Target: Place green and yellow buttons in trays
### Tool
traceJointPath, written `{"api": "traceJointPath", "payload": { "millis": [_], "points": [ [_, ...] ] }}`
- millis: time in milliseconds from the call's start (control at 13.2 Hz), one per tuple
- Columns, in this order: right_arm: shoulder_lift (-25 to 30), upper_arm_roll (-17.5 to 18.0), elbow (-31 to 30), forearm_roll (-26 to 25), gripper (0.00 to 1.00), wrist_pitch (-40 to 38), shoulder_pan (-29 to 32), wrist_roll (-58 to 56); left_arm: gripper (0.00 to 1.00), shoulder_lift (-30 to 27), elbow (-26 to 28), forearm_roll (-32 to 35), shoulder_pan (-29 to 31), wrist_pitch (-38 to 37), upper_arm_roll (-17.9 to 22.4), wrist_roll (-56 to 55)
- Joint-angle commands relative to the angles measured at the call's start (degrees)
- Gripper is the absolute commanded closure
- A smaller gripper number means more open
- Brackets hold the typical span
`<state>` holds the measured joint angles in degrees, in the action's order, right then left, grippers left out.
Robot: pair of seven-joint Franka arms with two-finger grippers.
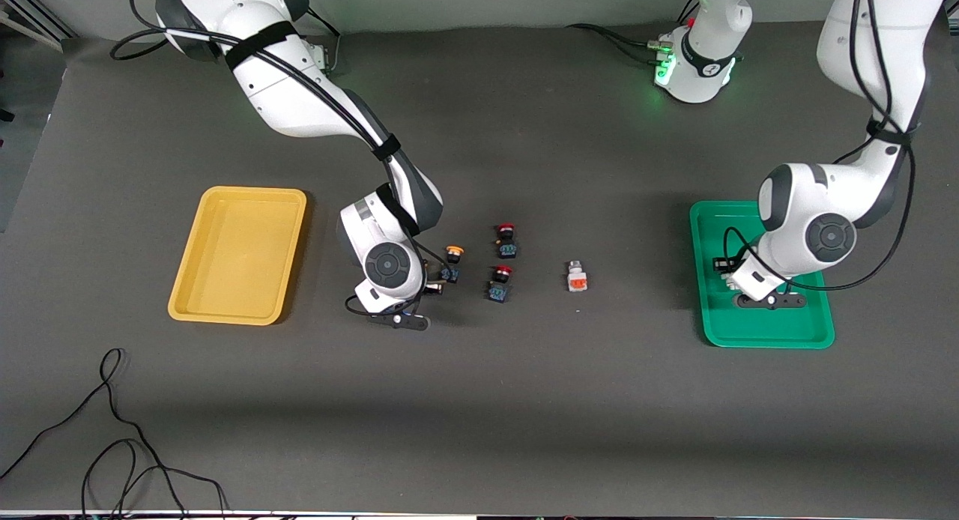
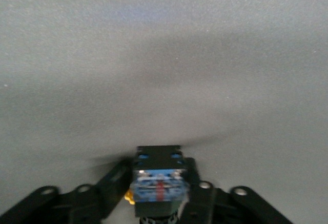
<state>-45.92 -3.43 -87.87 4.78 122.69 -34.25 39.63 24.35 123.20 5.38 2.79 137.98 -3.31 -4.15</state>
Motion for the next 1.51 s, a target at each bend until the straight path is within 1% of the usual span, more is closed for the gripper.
{"api": "traceJointPath", "payload": {
  "millis": [0, 76, 151, 303, 454, 605, 681, 756, 908, 983, 1059, 1210, 1437],
  "points": [
    [3.37, -1.14, -1.52, 0.49, 1.00, -3.57, -0.12, -0.60, 0.00, -1.67, -0.67, 0.68, 0.99, -1.74, -0.65, 3.60],
    [5.47, -1.31, -1.52, 0.58, 1.00, -5.60, 0.49, -2.26, 0.00, -2.10, -2.77, 0.77, 1.07, -4.88, -0.65, 3.88],
    [7.93, -1.23, -1.52, 0.58, 1.00, -8.66, 2.41, -5.24, 0.00, -2.80, -6.27, 0.77, 1.34, -10.05, -0.65, 4.32],
    [13.20, -1.23, -1.61, 0.67, 1.00, -15.87, 6.80, -11.21, 0.00, -4.12, -14.87, 0.42, 1.51, -22.60, -0.82, 5.46],
    [18.13, -1.23, -1.61, 1.02, 1.00, -23.07, 12.07, -16.23, 0.00, -5.27, -23.23, 0.06, 1.43, -32.90, -1.00, 5.73],
    [22.26, -1.31, -1.87, 0.59, 1.00, -27.66, 16.91, -23.24, 0.00, -5.89, -30.00, -0.37, 0.55, -38.55, -1.35, 5.47],
    [23.15, -1.84, -1.96, 0.06, 1.00, -29.16, 19.28, -28.42, 0.00, -6.06, -32.04, -1.33, -0.06, -40.40, -2.48, 4.51],
    [23.77, -4.63, -2.83, -1.69, 1.00, -29.69, 20.09, -34.21, 0.00, -6.59, -32.66, -2.12, -0.76, -41.03, -3.19, 3.37],
    [24.04, -11.83, -5.64, -1.36, 1.00, -28.65, 20.09, -44.07, 0.00, -7.12, -32.41, -2.13, -3.92, -40.43, -4.86, -2.50],
    [23.69, -13.69, -7.04, -1.35, 1.00, -27.86, 20.10, -45.86, 0.00, -7.03, -32.23, -2.31, -6.46, -39.90, -4.86, -5.93],
    [23.77, -14.84, -10.19, -1.35, 1.00, -24.98, 20.18, -47.00, 0.00, -6.60, -31.97, -2.40, -9.70, -39.02, -4.86, -10.40],
    [23.95, -15.46, -16.87, -1.35, 1.00, -16.56, 20.10, -48.24, 0.00, -5.89, -30.48, -4.75, -15.68, -33.77, -4.86, -21.29],
    [22.38, -15.38, -26.01, -1.26, 1.00, -1.27, 19.92, -48.16, 0.00, -5.01, -27.94, -5.03, -22.55, -27.26, -4.78, -29.32]
  ]
}}
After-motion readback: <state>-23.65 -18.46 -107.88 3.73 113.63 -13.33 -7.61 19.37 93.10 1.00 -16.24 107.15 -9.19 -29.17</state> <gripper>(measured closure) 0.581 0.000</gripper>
